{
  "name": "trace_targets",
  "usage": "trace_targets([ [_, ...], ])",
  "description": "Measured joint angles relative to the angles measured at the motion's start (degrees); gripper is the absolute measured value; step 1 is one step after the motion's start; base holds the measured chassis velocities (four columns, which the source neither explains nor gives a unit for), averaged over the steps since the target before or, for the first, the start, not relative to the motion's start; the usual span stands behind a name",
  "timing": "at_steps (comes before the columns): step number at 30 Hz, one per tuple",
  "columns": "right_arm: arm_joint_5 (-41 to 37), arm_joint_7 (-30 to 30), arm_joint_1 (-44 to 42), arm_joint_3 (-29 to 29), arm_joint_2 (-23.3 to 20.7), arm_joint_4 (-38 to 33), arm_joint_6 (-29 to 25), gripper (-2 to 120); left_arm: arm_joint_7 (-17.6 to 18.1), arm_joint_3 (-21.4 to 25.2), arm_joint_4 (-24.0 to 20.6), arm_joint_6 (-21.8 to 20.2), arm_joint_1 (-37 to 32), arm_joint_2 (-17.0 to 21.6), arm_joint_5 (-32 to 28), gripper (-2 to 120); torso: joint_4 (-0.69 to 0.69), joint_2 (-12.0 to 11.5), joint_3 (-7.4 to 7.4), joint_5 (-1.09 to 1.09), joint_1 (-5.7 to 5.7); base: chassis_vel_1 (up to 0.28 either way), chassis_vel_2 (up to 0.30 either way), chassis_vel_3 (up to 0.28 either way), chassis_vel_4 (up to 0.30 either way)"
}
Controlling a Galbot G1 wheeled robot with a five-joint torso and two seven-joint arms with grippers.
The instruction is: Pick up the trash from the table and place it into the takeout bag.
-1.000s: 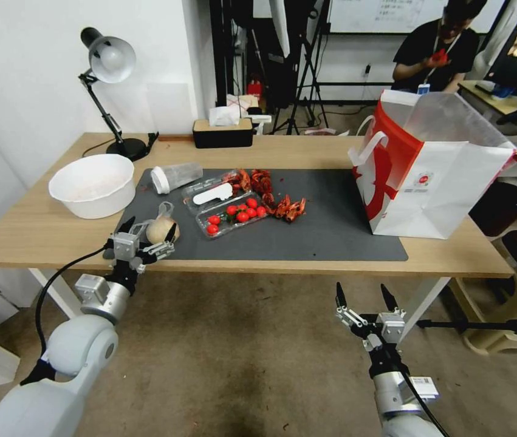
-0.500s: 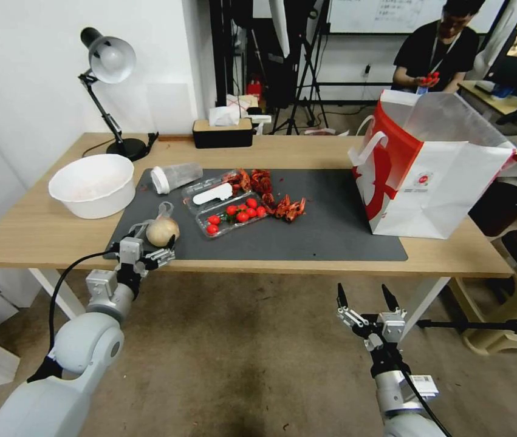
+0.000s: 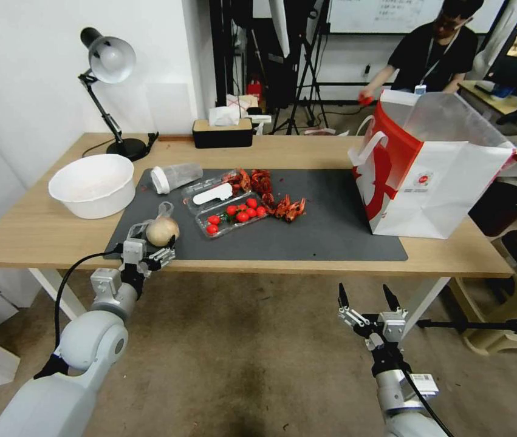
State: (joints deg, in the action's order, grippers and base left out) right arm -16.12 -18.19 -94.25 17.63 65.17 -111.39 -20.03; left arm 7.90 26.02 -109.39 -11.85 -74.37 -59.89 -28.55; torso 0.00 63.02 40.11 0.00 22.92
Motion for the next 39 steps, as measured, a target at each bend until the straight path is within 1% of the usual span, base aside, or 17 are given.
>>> trace_targets([
  [1,0.0,0.0,0.0,0.0,0.0,0.0,0.0,100,0.0,0.0,0.0,0.0,0.0,0.0,0.0,66,0.0,0.0,0.0,0.0,0.0,0.0,0.0,0.0,0.0],
  [5,0.0,-0.07,0.08,0.0,-0.02,0.14,0.0,100,0.0,-0.06,0.38,0.02,0.34,0.0,-0.19,47,0.0,0.0,0.0,0.0,0.0,0.0,0.0,0.0,0.0],
  [6,0.0,-0.07,0.08,0.0,-0.02,0.14,0.0,100,0.0,-0.06,0.38,0.02,0.34,0.0,-0.19,47,0.0,0.0,0.0,0.0,0.0,0.0,0.0,0.0,0.0],
  [8,-0.02,-0.19,0.17,-0.01,-0.03,0.2,0.01,100,-0.08,-0.09,0.76,0.02,0.57,0.07,-0.26,34,0.0,0.0,0.0,0.0,0.0,0.0,0.0,0.0,0.0],
  [9,-0.02,-0.19,0.17,-0.01,-0.03,0.2,0.01,100,-0.08,-0.09,0.76,0.02,0.57,0.07,-0.26,34,0.0,0.0,0.0,0.0,0.0,0.0,0.0,0.0,0.0],
  [11,-0.03,-0.29,0.26,-0.01,-0.05,0.27,0.02,100,-0.31,-0.12,1.19,0.18,0.68,0.26,-0.42,24,0.0,0.0,0.0,0.0,0.0,0.0,0.0,0.0,0.0],
  [16,-0.03,-0.34,0.38,-0.11,-0.05,0.66,0.04,100,-0.87,-0.04,1.8,2.25,0.73,0.29,-1.11,6,0.0,0.0,-0.01,0.0,0.0,0.0,0.0,0.0,0.0],
  [19,-0.03,-0.34,0.46,-0.17,-0.02,0.81,0.06,100,-1.72,0.02,1.81,4.33,0.55,0.31,-1.67,2,0.0,0.0,-0.01,0.0,0.0,0.0,0.0,0.0,0.0],
  [21,-0.03,-0.36,0.67,-0.23,-0.01,0.85,0.11,100,-4.05,0.14,2.07,9.84,0.34,0.5,-3.14,0,0.0,0.0,-0.01,0.0,0.0,0.0,0.0,0.0,0.0],
  [22,-0.03,-0.36,0.67,-0.23,-0.01,0.85,0.11,100,-4.05,0.14,2.07,9.84,0.34,0.5,-3.14,0,0.0,0.0,-0.01,0.0,0.0,0.0,0.0,0.0,0.0],
  [25,-0.03,-0.39,0.79,-0.4,0.02,0.85,0.24,100,-8.79,-0.01,2.43,17.79,0.76,1.18,-5.3,0,0.0,0.0,0.0,0.0,0.0,0.0,0.0,0.0,0.0],
  [26,-0.03,-0.39,0.79,-0.4,0.02,0.85,0.24,100,-8.79,-0.01,2.43,17.79,0.76,1.18,-5.3,0,0.0,0.0,0.0,0.0,0.0,0.0,0.0,0.0,0.0],
  [29,-0.03,-0.4,0.87,-0.56,-0.05,0.9,0.25,100,-14.67,-0.79,2.56,22.78,2.54,2.47,-8.05,0,0.0,0.0,0.0,0.0,0.0,0.0,0.0,0.0,0.0],
  [30,-0.03,-0.4,0.87,-0.56,-0.05,0.9,0.25,100,-14.67,-0.79,2.56,22.78,2.54,2.47,-8.05,0,0.0,0.0,0.0,0.0,0.0,0.0,0.0,0.0,0.0],
  [34,-0.06,-0.4,0.58,-0.62,0.06,0.83,0.22,100,-21.29,-3.91,4.05,25.7,7.02,5.06,-12.43,0,0.01,0.0,0.0,0.0,0.0,0.0,0.0,0.0,0.0],
  [37,-0.06,-0.38,0.36,-0.62,0.17,0.56,0.18,100,-23.15,-6.09,4.87,25.83,10.03,6.02,-14.31,0,0.01,0.0,0.0,0.0,0.0,0.0,0.0,0.0,0.0],
  [39,0.02,-0.35,0.06,-0.59,0.36,0.3,0.17,100,-24.36,-9.42,6.12,25.67,14.87,6.47,-16.3,0,0.01,0.0,0.0,-0.01,0.0,0.0,0.0,0.0,0.0],
])
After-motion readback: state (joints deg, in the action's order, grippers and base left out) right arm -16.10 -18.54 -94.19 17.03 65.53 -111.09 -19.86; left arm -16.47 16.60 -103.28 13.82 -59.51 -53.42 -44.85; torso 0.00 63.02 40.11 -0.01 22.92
